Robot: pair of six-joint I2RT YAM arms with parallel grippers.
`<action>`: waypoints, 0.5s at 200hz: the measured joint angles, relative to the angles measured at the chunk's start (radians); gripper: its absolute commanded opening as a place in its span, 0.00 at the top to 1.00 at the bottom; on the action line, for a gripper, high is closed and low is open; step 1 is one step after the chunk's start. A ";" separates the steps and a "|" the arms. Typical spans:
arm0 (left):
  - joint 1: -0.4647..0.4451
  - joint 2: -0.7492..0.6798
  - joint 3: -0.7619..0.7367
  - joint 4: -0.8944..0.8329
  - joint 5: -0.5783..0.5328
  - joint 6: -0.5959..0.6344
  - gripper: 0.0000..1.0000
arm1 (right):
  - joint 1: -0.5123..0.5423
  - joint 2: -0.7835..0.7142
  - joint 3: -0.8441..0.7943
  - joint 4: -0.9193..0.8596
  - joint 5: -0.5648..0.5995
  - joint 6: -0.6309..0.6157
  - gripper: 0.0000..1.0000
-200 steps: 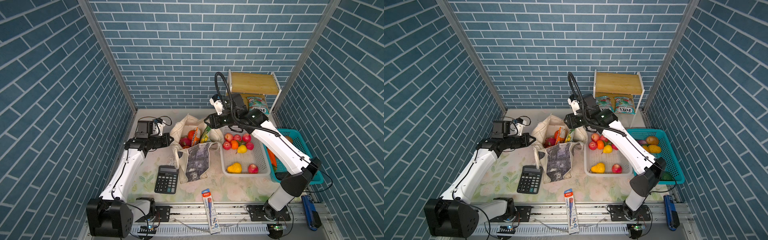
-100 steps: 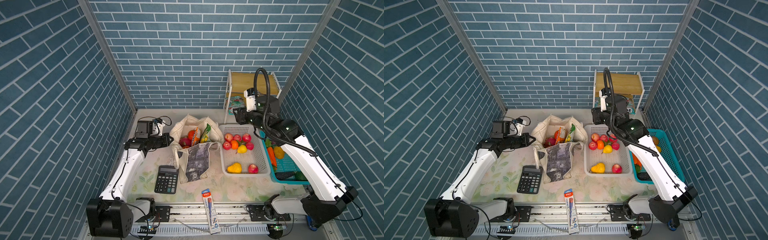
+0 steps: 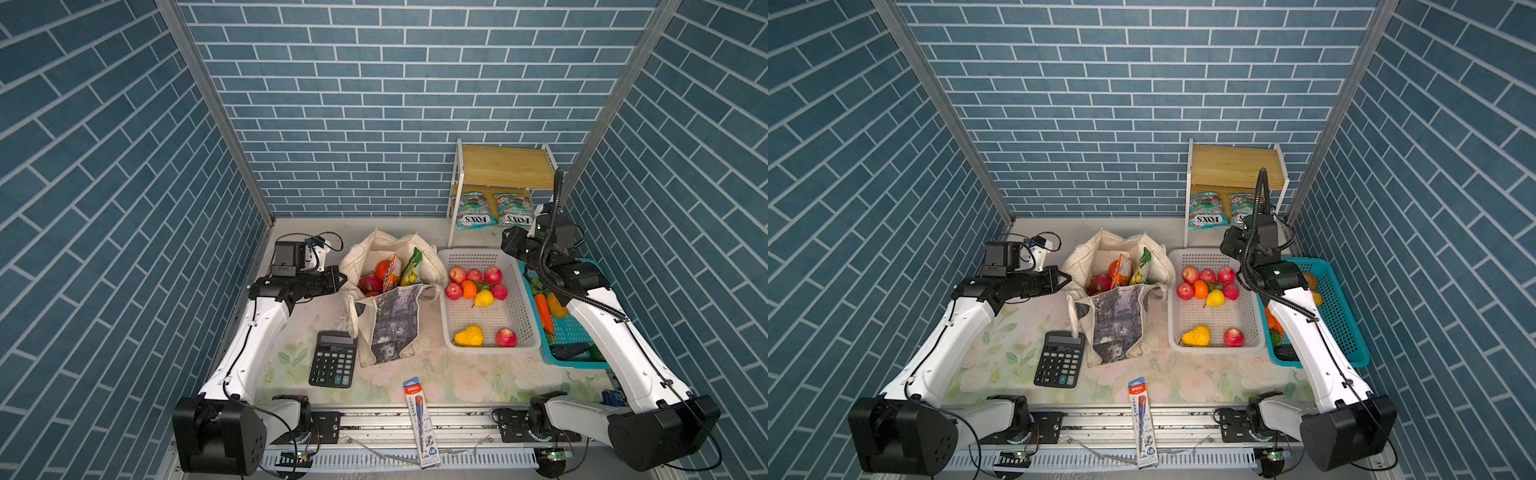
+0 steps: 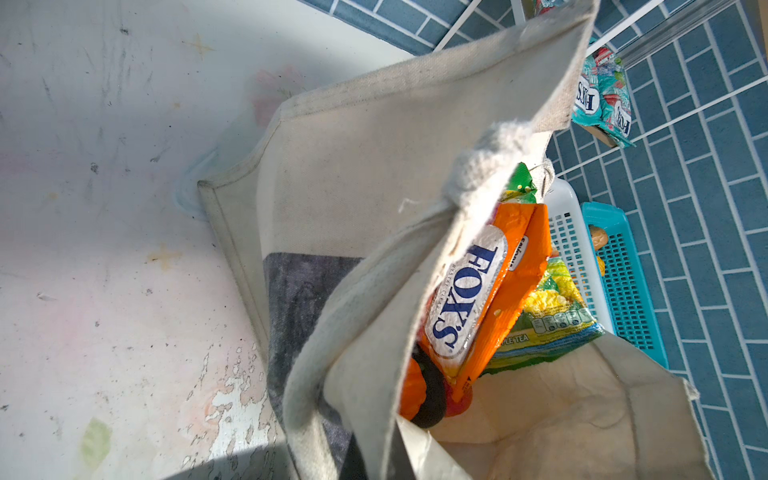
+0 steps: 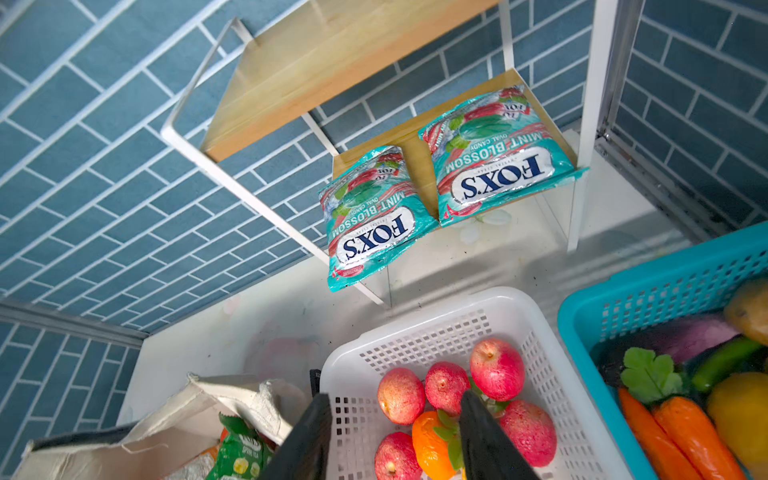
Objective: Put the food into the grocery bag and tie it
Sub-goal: 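Lift the right gripper out of the tote and move to the shelf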
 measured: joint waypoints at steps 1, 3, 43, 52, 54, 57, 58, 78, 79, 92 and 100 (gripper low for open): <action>0.000 0.000 0.000 0.000 0.000 0.000 1.00 | -0.001 0.001 -0.002 0.001 -0.002 0.002 0.49; 0.000 0.000 0.000 0.000 0.000 0.000 1.00 | -0.005 0.004 -0.006 0.008 -0.008 0.011 0.49; 0.000 0.000 0.000 0.000 0.003 0.000 1.00 | -0.047 0.071 -0.063 0.116 -0.108 0.145 0.50; 0.000 0.000 0.000 0.000 0.003 0.000 1.00 | -0.054 0.085 -0.074 0.142 -0.125 0.172 0.50; 0.000 0.000 0.000 0.000 0.003 0.000 1.00 | -0.056 0.088 -0.077 0.147 -0.128 0.178 0.50; 0.000 0.000 0.000 0.000 0.003 0.000 1.00 | -0.058 0.093 -0.081 0.156 -0.133 0.187 0.50; 0.000 0.000 0.000 0.000 0.003 0.000 1.00 | -0.058 0.094 -0.082 0.158 -0.134 0.190 0.50; 0.000 0.000 0.000 0.000 0.003 0.000 1.00 | -0.071 0.123 -0.112 0.217 -0.164 0.258 0.50; 0.000 0.000 0.000 0.000 0.003 0.000 1.00 | -0.072 0.124 -0.113 0.219 -0.165 0.260 0.50; 0.000 0.000 0.000 0.000 0.003 0.000 1.00 | -0.083 0.149 -0.123 0.259 -0.175 0.306 0.50; 0.000 0.000 0.000 0.001 0.003 0.000 1.00 | -0.090 0.166 -0.127 0.286 -0.186 0.335 0.50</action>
